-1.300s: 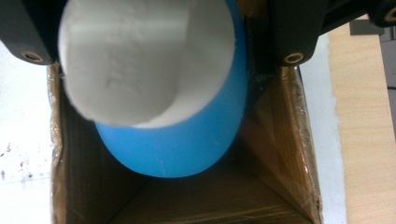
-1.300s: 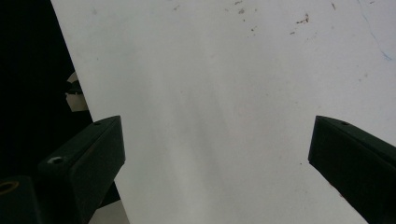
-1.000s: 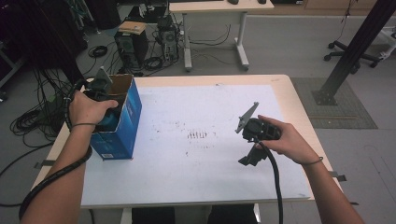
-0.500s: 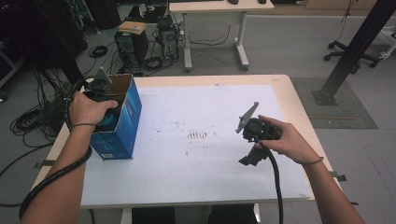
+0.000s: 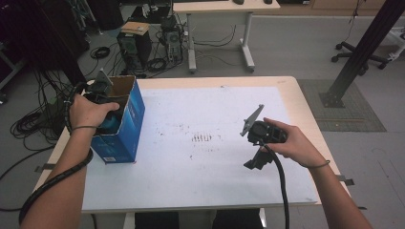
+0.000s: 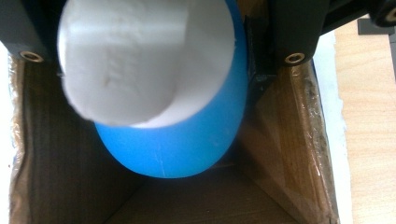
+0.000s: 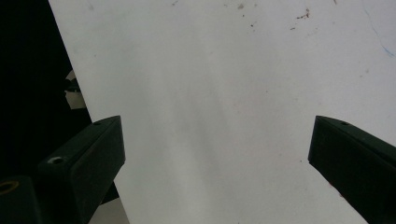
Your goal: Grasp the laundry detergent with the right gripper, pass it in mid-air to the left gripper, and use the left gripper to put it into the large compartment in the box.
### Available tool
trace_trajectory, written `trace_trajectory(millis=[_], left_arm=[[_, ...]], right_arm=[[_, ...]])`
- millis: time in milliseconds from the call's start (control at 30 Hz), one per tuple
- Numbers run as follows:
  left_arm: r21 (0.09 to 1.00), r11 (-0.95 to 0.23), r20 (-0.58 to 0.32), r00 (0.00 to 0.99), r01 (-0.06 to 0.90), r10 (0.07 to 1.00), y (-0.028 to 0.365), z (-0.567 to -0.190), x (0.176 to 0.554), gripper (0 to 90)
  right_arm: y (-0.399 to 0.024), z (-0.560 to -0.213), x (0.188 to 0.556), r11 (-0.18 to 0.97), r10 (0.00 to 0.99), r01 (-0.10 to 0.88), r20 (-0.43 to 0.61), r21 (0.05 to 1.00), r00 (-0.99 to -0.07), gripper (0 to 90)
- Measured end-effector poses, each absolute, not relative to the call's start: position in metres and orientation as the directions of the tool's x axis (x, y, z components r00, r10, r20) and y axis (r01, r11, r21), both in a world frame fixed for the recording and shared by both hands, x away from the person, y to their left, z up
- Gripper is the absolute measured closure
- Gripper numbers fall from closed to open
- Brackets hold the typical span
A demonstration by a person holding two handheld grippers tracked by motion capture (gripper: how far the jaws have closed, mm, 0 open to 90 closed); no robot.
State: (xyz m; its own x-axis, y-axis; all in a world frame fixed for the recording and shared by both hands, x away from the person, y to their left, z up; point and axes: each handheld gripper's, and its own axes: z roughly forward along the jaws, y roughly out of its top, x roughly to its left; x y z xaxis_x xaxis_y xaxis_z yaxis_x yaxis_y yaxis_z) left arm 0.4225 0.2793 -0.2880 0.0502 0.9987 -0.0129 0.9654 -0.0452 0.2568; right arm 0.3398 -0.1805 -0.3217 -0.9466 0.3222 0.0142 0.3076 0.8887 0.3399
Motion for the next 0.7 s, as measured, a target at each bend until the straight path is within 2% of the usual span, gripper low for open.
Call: trace_trajectory(millis=[700], left_arm=[[0.266, -0.024, -0.039, 0.036, 0.964, 0.999, 0.2804, -0.2862, 0.4219, 32.8]], right_arm=[[-0.1810, -0.3230, 0.3400, 0.890, 0.323, 0.308, 0.013, 0.337, -0.946, 3.9]])
